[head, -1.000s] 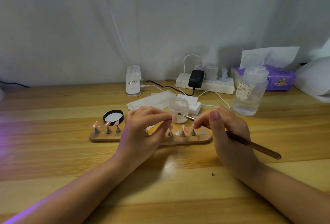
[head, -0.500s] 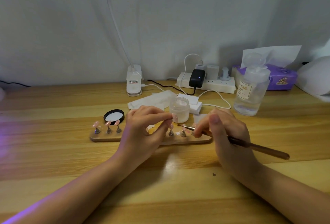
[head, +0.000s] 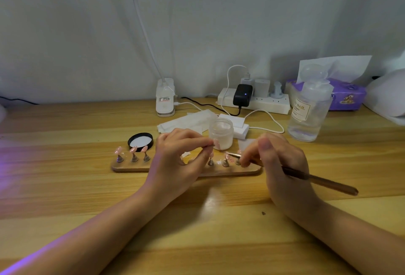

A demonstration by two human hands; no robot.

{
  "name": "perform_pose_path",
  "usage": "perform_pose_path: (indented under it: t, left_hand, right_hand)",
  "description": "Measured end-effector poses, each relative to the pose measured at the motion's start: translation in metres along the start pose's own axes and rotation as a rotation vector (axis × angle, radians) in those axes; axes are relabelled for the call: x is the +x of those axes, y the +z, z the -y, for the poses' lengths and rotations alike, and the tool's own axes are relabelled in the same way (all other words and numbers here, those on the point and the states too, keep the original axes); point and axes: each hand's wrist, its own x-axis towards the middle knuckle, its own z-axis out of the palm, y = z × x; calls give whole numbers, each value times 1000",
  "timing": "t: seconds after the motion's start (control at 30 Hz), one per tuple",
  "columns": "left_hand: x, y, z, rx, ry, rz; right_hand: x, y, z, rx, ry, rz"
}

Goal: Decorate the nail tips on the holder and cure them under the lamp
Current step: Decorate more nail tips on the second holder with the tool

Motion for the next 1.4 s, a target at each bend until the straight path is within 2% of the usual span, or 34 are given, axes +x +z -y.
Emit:
perform_pose_path:
  t: [0.17,0.43,0.57,0.8,1.03,1.3,1.4]
  left_hand:
    - [0,1,0,0,4,-9]
    - [0,-1,0,-7,-11,21]
    - [0,0,-1,-11,-6,7]
    - [1,0,0,-28,-29,11]
    - [1,0,1,-42,-10,3]
    - [1,1,2,-65,-15,-8]
    - [1,1,3,-70,-9,-9]
  right_hand:
    - [3,5,-1,-109,-36,35]
    - [1,0,1,-44,-10,-42]
    - [2,4,-1,-148,-52,23]
    - [-1,0,0,-42,21,-2]
    - [3,4,2,-63,28,44]
    - [1,3,4,-30,37,-8]
    - [3,4,4,-57,63,27]
